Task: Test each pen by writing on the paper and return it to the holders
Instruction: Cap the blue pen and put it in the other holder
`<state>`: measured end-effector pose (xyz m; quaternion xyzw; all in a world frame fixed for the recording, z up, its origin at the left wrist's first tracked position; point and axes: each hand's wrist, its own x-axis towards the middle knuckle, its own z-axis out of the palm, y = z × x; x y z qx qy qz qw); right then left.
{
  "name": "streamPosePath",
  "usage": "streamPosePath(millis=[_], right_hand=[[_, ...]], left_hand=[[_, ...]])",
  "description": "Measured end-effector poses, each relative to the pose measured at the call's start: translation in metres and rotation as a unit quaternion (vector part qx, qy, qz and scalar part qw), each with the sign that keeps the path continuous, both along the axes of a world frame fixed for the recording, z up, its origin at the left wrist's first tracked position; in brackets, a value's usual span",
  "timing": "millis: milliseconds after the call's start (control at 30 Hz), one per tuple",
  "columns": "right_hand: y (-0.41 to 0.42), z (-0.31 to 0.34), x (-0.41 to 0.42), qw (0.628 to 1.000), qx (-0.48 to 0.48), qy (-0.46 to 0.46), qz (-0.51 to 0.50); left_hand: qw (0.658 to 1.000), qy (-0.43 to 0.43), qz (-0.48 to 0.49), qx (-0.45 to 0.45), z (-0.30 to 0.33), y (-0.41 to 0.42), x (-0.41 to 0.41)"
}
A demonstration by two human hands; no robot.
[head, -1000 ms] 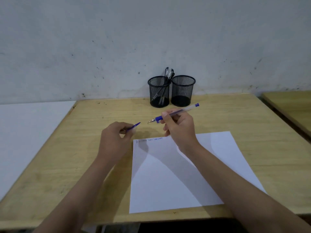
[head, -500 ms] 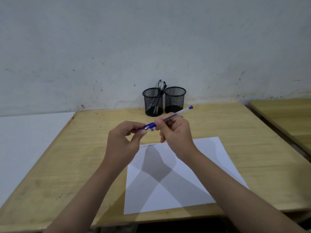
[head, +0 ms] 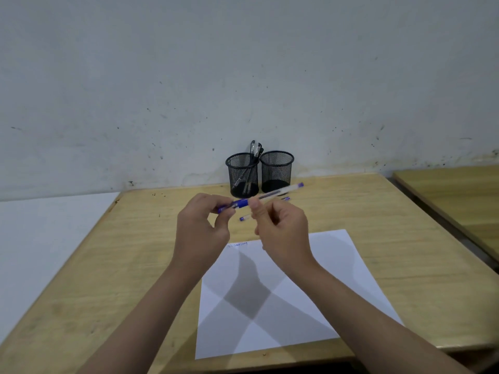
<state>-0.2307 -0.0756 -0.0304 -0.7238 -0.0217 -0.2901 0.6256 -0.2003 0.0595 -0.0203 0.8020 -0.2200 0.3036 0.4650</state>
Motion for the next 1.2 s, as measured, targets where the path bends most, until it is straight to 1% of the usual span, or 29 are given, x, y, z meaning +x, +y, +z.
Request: streamPosePath(millis=[33, 67, 100, 133, 167, 233, 333, 433, 533, 633, 767, 867, 967, 1067, 1200], right_hand=[[-0.005, -0.003, 0.001, 0.994, -0.075, -0.071, -0.034], [-0.011, -0.005, 0.002, 0.977, -0.156, -0.135, -0.062], [-0.018, -0.007, 0.006, 0.953, -0.232, -0.176, -0.083], [-0.026, -0.008, 0.011, 0.932, -0.293, -0.194, -0.093], [-0.033, -0.009, 0.015, 0.918, -0.333, -0.193, -0.093], [-0.044, -0.008, 0.02, 0.911, -0.362, -0.18, -0.086], [-0.059, -0.008, 0.027, 0.9, -0.375, -0.207, -0.083], [-0.077, 0.001, 0.038, 0.899, -0.374, -0.216, -0.079], [-0.097, 0.018, 0.052, 0.927, -0.309, -0.2, -0.073], [-0.115, 0.04, 0.074, 0.951, -0.227, -0.188, -0.093], [-0.129, 0.062, 0.113, 0.954, -0.165, -0.195, -0.157], [-0.135, 0.066, 0.142, 0.957, -0.128, -0.195, -0.172], [-0.138, 0.055, 0.168, 0.964, -0.149, -0.164, -0.149], [-0.139, 0.033, 0.186, 0.97, -0.191, -0.096, -0.114], [-0.143, 0.012, 0.195, 0.97, -0.228, -0.027, -0.083]], left_hand=[[1.0, 0.011, 0.003, 0.015, 0.0, 0.0, 0.005], [0.999, 0.018, -0.001, 0.031, -0.001, 0.0, 0.008], [0.998, 0.022, -0.015, 0.049, -0.001, -0.001, 0.011], [0.997, 0.023, -0.034, 0.067, 0.0, -0.002, 0.014], [0.995, 0.021, -0.055, 0.084, 0.001, -0.004, 0.016], [0.99, 0.014, -0.091, 0.104, 0.004, -0.011, 0.022], [0.987, 0.005, -0.118, 0.109, 0.007, -0.022, 0.031], [0.991, 0.005, -0.111, 0.072, 0.008, -0.037, 0.043], [0.995, -0.008, -0.073, 0.062, 0.008, -0.053, 0.064], [0.994, 0.007, -0.025, 0.104, 0.001, -0.069, 0.097], [0.988, 0.036, 0.055, 0.137, -0.016, -0.093, 0.138], [0.985, 0.042, 0.097, 0.136, -0.024, -0.107, 0.156], [0.985, 0.028, 0.123, 0.116, -0.028, -0.115, 0.168], [0.985, 0.011, 0.144, 0.099, -0.034, -0.118, 0.175], [0.983, 0.002, 0.153, 0.102, -0.042, -0.117, 0.18]])
